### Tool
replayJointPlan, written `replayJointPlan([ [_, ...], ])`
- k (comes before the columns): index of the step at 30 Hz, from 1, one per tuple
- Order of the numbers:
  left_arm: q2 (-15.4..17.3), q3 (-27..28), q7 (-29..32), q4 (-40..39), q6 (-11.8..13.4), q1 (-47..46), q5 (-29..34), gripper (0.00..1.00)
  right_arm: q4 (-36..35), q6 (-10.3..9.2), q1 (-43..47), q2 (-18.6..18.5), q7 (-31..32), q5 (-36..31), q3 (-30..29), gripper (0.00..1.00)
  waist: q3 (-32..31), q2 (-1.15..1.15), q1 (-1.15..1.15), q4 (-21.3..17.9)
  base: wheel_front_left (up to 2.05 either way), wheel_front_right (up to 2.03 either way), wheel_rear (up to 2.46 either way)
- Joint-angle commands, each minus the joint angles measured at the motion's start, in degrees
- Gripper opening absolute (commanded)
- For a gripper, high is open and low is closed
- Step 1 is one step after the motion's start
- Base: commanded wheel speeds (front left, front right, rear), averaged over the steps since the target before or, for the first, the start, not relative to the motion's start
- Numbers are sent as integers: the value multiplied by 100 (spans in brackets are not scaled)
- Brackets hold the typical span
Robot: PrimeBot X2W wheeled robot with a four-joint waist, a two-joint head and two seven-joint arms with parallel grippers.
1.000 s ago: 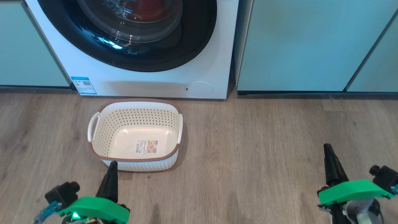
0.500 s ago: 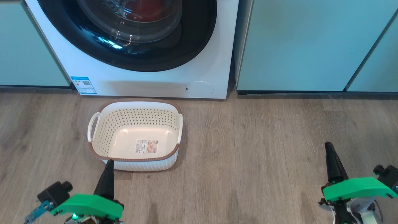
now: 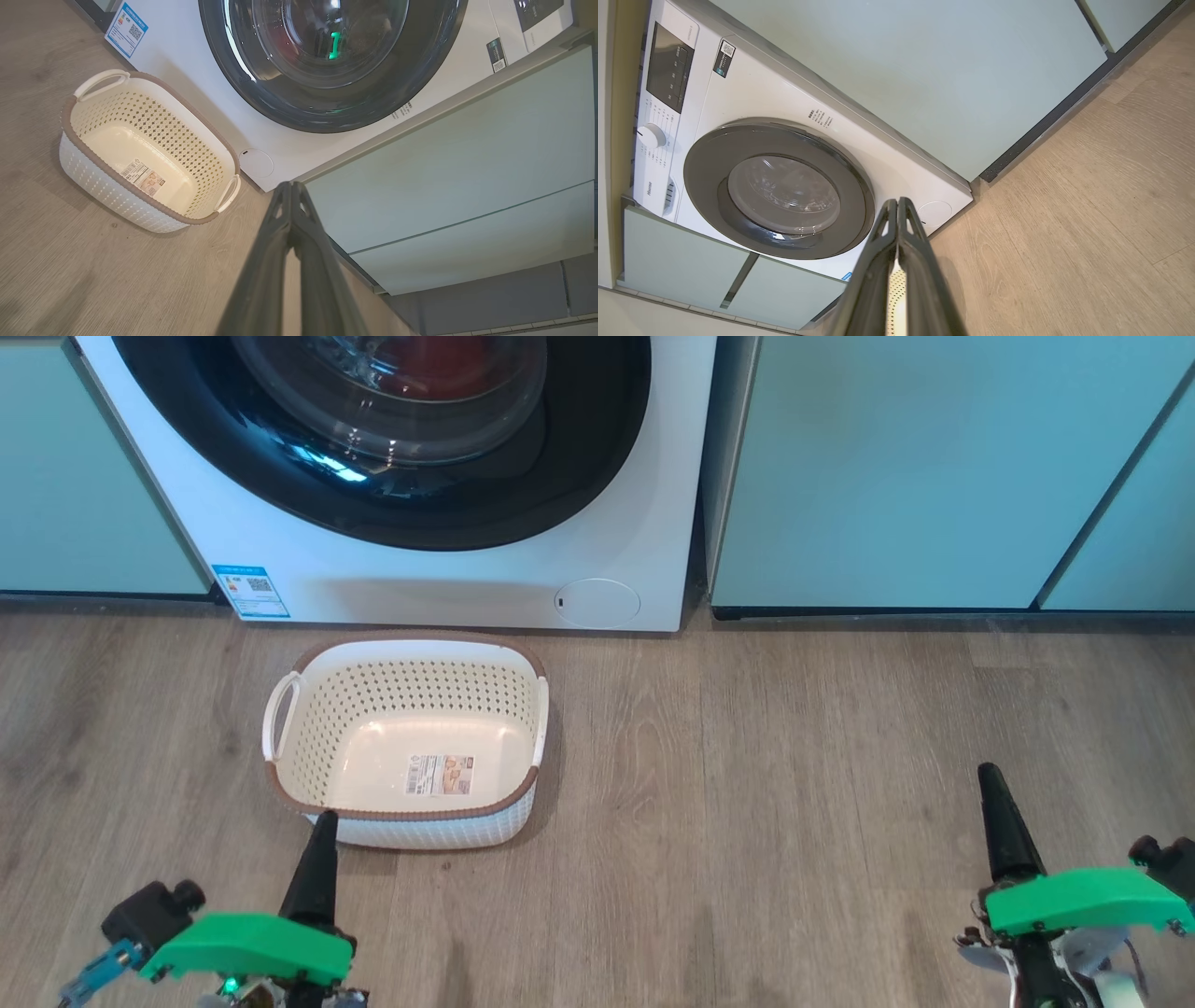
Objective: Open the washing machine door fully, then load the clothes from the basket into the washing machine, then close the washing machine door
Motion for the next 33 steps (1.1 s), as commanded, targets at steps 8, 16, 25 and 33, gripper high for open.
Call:
replayJointPlan([
  [8,70,244,161,-133,-106,-409,-574,0,-233,-1,-373,-19,166,565,11,0,3,0,0,-1,0,0,0],
  [16,74,312,277,-107,-139,-464,-987,0,-243,-1,-397,-20,284,968,-2,0,6,0,0,-2,0,0,0],
  [25,78,401,426,-72,-182,-534,-1518,0,-256,-1,-429,-21,436,1487,-20,0,10,0,0,-3,0,0,0],
  [33,81,480,560,-42,-219,-597,-1990,0,-267,-1,-457,-23,571,1948,-36,0,13,0,0,-4,0,0,0],
])
